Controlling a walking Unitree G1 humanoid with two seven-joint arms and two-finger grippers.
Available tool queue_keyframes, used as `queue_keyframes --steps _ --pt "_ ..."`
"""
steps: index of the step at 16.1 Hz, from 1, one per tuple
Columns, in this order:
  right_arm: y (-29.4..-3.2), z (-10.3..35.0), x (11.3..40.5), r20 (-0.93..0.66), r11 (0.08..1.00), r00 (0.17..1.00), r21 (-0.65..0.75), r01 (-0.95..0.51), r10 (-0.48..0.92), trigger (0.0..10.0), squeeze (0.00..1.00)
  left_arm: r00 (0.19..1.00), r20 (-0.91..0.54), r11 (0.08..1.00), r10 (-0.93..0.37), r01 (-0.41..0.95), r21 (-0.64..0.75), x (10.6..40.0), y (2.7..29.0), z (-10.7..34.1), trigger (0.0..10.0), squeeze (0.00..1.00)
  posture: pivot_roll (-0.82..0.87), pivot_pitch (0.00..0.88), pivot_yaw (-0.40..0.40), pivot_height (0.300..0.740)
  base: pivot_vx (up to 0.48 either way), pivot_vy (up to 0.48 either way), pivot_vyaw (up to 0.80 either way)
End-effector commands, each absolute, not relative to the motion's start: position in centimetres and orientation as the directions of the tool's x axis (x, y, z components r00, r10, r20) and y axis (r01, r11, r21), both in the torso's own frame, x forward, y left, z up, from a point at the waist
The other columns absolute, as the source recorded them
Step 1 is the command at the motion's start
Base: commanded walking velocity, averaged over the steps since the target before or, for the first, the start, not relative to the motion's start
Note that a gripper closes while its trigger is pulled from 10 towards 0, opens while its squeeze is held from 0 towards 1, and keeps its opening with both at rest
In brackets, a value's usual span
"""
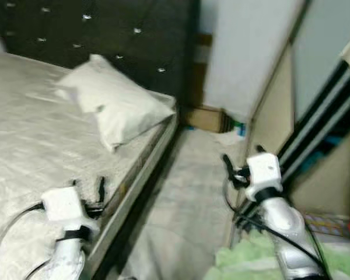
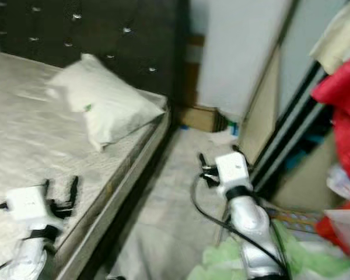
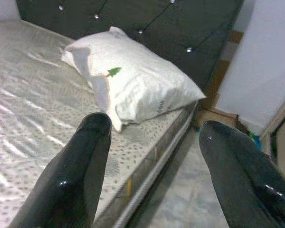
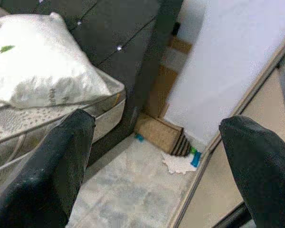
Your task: Clean up the room
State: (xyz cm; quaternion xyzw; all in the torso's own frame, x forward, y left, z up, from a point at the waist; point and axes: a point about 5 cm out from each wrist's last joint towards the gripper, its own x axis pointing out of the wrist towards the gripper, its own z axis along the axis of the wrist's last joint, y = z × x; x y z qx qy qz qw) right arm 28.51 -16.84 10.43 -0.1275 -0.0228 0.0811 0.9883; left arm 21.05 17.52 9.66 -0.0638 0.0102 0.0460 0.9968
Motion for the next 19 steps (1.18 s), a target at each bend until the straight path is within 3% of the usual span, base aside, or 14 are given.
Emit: queue_keyframes --steps 1,19 --pt "-16.1 11.5 29.0 0.061 0.957 0.981 -0.240 -0.162 0.182 10.0 0.00 0.996 -0.014 0.990 0.085 -0.086 -0.115 21.4 17.7 10.1 10.0 0.00 -0.05 0.086 -0.096 0.740 0.000 0.000 0.80" --pt "-14.1 11.9 29.7 0.063 0.962 0.971 -0.168 -0.217 0.230 10.0 0.00 1.000 0.002 0.989 0.029 -0.028 -0.142 22.1 17.0 11.0 10.0 0.00 -0.05 0.100 -0.093 0.740 0.000 0.000 0.78"
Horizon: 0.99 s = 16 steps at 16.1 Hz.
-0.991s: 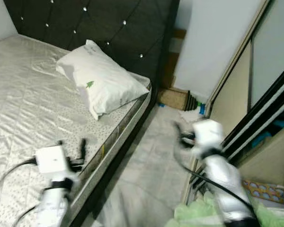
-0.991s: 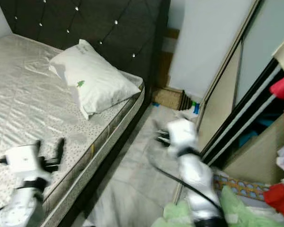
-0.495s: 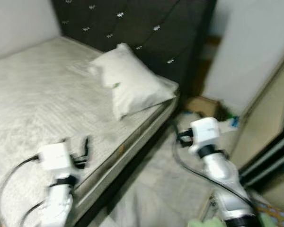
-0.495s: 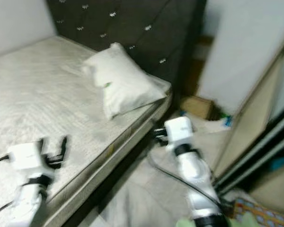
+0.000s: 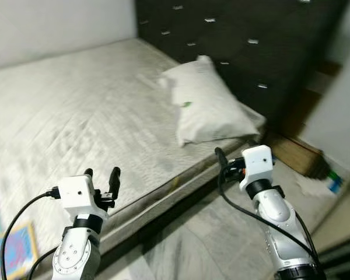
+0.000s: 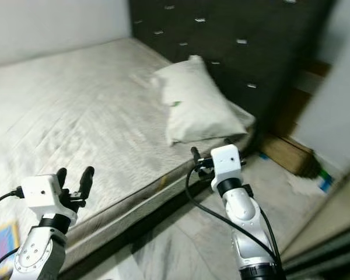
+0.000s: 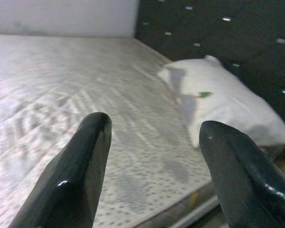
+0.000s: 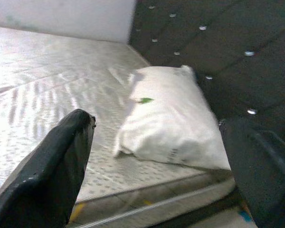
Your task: Clean up the room
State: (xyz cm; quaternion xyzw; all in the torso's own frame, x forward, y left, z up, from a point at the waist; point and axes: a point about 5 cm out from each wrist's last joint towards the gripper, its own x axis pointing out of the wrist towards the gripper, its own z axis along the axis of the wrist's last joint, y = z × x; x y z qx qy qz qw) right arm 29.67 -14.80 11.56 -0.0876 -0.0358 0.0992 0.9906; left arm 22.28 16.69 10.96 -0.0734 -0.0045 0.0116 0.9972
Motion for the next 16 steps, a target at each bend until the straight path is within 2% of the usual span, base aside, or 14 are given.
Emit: queue_keyframes --steps 1,2,4,7,11,15,16 --pt "-14.01 11.91 29.73 0.063 0.962 0.971 -0.164 -0.220 0.233 10.0 0.00 1.000 0.002 0.989 0.026 -0.026 -0.144 22.07 16.95 11.01 10.0 0.00 -0.05 0.102 -0.092 0.740 0.000 0.000 0.68" --pt "-13.88 11.88 29.74 0.060 0.966 0.971 -0.139 -0.220 0.230 10.0 0.00 1.000 0.001 0.989 0.024 -0.023 -0.147 22.07 16.90 11.02 10.0 0.00 -0.05 0.103 -0.094 0.740 0.000 0.000 0.40" --pt "-13.63 11.58 29.83 0.024 0.977 0.979 0.059 -0.204 0.203 10.0 0.00 1.000 0.002 0.988 0.027 -0.026 -0.155 22.04 16.93 11.05 10.0 0.00 -0.04 0.107 -0.093 0.740 0.000 0.000 0.00" --pt "-13.58 11.35 29.94 -0.004 0.965 0.983 0.187 -0.182 0.186 10.0 0.00 0.998 -0.001 0.981 0.056 -0.056 -0.186 22.03 17.22 11.05 10.0 0.00 -0.04 0.114 -0.092 0.740 0.000 0.000 0.00" --pt "-13.27 11.75 29.98 0.049 0.979 0.981 0.073 -0.191 0.188 10.0 0.00 0.997 0.004 0.976 0.081 -0.079 -0.203 22.20 17.60 11.24 10.0 0.00 -0.04 0.113 -0.090 0.740 0.000 0.000 0.00" --pt "-13.16 11.61 29.74 0.031 0.976 0.979 0.075 -0.205 0.203 10.0 0.00 0.997 0.000 0.975 0.077 -0.075 -0.210 22.34 17.60 11.17 10.0 0.00 -0.04 0.111 -0.090 0.740 0.000 0.000 0.00" --pt "-13.13 11.66 29.75 0.037 0.975 0.977 0.067 -0.212 0.210 10.0 0.00 0.997 -0.001 0.975 0.075 -0.073 -0.210 22.39 17.59 11.17 10.0 0.00 -0.04 0.110 -0.090 0.740 0.000 0.000 0.80"
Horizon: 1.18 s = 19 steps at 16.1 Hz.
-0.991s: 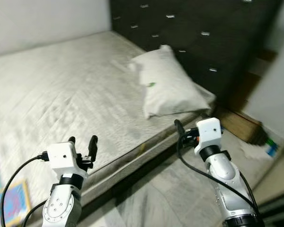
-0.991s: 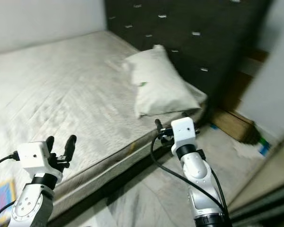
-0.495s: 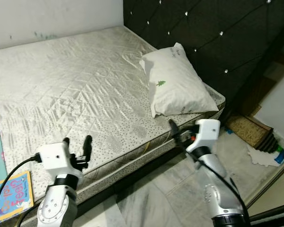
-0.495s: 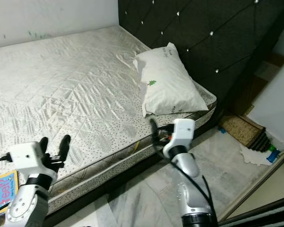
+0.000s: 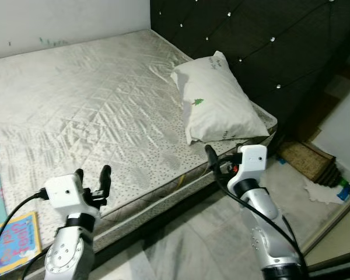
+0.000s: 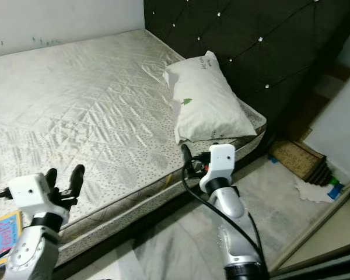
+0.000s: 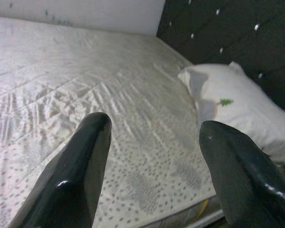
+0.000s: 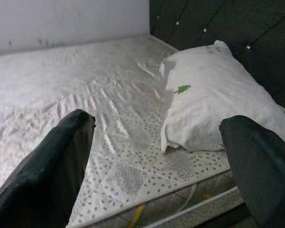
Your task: Clean up the room
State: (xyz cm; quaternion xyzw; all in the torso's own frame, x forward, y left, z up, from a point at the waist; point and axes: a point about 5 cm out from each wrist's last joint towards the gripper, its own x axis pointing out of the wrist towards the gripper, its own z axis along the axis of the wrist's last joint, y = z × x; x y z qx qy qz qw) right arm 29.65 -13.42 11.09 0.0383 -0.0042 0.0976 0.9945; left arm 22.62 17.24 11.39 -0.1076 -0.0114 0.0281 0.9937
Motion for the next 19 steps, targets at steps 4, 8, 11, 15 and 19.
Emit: queue_keyframes --steps 4,8,11,15,19 --pt "-13.09 11.63 29.89 0.042 0.974 0.976 0.073 -0.215 0.212 10.0 0.00 0.998 0.004 0.975 0.066 -0.064 -0.213 22.59 17.57 11.30 10.0 0.00 -0.04 0.104 -0.090 0.740 0.000 0.000 0.80" --pt "-12.92 11.62 29.90 0.048 0.970 0.975 0.097 -0.222 0.218 10.0 0.00 0.998 0.010 0.976 0.055 -0.052 -0.211 22.70 17.52 11.36 10.0 0.00 -0.04 0.098 -0.089 0.740 0.000 0.000 0.80" --pt "-12.93 11.66 29.91 0.056 0.969 0.975 0.106 -0.222 0.217 10.0 0.00 0.998 0.013 0.976 0.057 -0.053 -0.210 22.69 17.60 11.33 10.0 0.00 -0.04 0.096 -0.087 0.740 0.000 0.000 0.78" --pt "-13.42 11.38 30.18 0.050 0.986 0.987 0.063 -0.154 0.151 10.0 0.00 0.996 0.008 0.973 0.089 -0.085 -0.217 22.66 18.25 11.07 10.0 0.00 -0.04 0.093 -0.085 0.740 0.000 0.000 0.00" --pt "-13.07 11.46 29.89 0.103 0.981 0.975 -0.036 -0.193 0.195 10.0 0.00 0.996 0.015 0.971 0.085 -0.080 -0.225 22.64 18.23 11.08 10.0 0.00 -0.04 0.095 -0.085 0.740 0.000 0.000 0.00"
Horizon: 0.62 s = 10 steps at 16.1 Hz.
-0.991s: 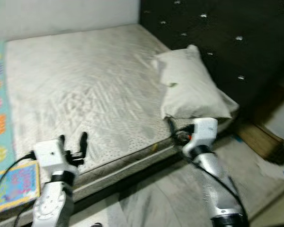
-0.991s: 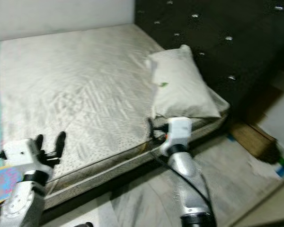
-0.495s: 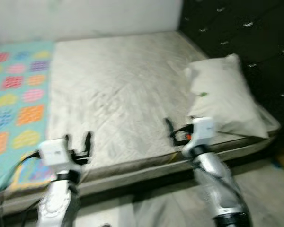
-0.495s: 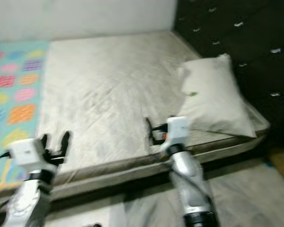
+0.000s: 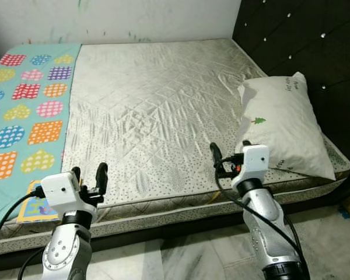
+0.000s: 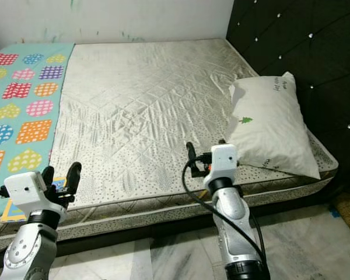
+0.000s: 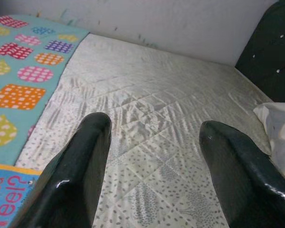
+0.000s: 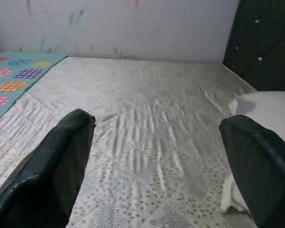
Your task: Clean up the room
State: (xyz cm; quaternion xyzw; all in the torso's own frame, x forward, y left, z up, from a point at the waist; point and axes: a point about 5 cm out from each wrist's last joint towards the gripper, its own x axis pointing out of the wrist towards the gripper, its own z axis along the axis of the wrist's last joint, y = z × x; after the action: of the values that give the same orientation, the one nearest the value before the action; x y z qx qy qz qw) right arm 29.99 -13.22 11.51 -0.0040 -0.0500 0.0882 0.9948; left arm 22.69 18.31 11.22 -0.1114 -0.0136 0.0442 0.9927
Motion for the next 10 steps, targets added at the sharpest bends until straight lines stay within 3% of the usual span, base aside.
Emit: queue_keyframes --steps 1,10 --pt "-13.01 11.19 29.78 0.068 0.984 0.982 0.012 -0.178 0.177 10.0 0.00 0.996 0.018 0.971 0.082 -0.076 -0.225 22.66 18.18 11.15 10.0 0.00 -0.04 0.099 -0.087 0.740 0.000 0.000 0.00" --pt "-13.37 11.52 29.93 0.093 0.983 0.979 0.015 -0.181 0.179 10.0 0.00 0.997 0.026 0.971 0.069 -0.061 -0.233 22.76 17.92 11.23 10.0 0.00 -0.05 0.104 -0.089 0.740 0.264 0.000 0.00"
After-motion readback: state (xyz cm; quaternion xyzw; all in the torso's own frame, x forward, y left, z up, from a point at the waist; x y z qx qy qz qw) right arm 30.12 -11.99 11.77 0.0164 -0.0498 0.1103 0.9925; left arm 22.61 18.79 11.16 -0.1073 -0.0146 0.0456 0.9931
